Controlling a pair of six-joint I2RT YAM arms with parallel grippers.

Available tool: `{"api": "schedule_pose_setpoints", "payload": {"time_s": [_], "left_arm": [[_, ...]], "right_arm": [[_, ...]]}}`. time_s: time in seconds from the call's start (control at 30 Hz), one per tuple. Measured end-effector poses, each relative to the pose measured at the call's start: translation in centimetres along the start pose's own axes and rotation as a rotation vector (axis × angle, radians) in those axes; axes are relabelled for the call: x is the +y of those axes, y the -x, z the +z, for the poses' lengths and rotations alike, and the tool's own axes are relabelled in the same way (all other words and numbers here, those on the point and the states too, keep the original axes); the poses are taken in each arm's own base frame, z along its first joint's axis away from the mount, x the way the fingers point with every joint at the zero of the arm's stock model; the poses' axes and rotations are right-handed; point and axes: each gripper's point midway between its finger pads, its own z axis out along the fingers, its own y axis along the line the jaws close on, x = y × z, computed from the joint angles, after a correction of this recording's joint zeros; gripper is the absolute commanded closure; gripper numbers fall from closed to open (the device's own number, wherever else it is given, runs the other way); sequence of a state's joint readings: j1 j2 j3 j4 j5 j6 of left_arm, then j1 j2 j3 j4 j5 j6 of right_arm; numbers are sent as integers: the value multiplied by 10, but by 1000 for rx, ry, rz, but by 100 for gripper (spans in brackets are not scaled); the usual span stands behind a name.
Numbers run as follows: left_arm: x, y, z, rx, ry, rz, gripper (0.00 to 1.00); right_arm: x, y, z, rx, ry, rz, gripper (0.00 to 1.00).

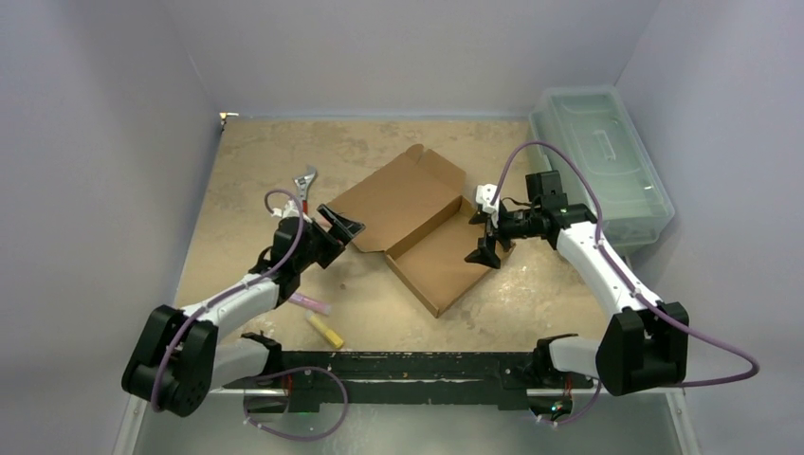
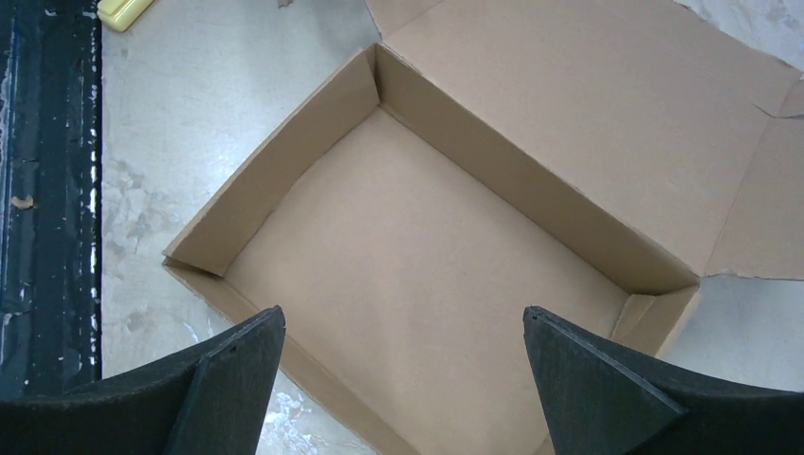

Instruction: Fold the paper box

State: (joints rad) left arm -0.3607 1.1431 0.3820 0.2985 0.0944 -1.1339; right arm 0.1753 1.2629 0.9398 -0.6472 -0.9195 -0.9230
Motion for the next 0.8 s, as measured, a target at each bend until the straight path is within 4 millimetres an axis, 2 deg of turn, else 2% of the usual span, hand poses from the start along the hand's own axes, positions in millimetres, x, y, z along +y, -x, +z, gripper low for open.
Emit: {"api": "schedule_pose_setpoints", "payload": {"time_s": [0.13, 0.23, 0.4, 0.5, 0.6, 0.8], "left_arm": [[8, 6, 11, -4, 26, -42, 21], [13, 8, 22, 3, 52, -60, 34], [15, 6, 38, 32, 57, -79, 68], [13, 5, 44, 44, 48, -87, 100], [5, 8, 47, 49, 30, -77, 100], [-27, 27, 50, 14, -53, 64, 100]], "right_arm": [[-1, 1, 0, -3, -5, -6, 1], [-3, 1, -1, -2, -12, -5, 1], [-6, 2, -1, 1, -27, 2, 1], [-10, 1, -2, 4, -44, 12, 1], [-17, -2, -7, 11, -76, 36, 1], [-42, -12, -25, 11, -192, 126, 1]]}}
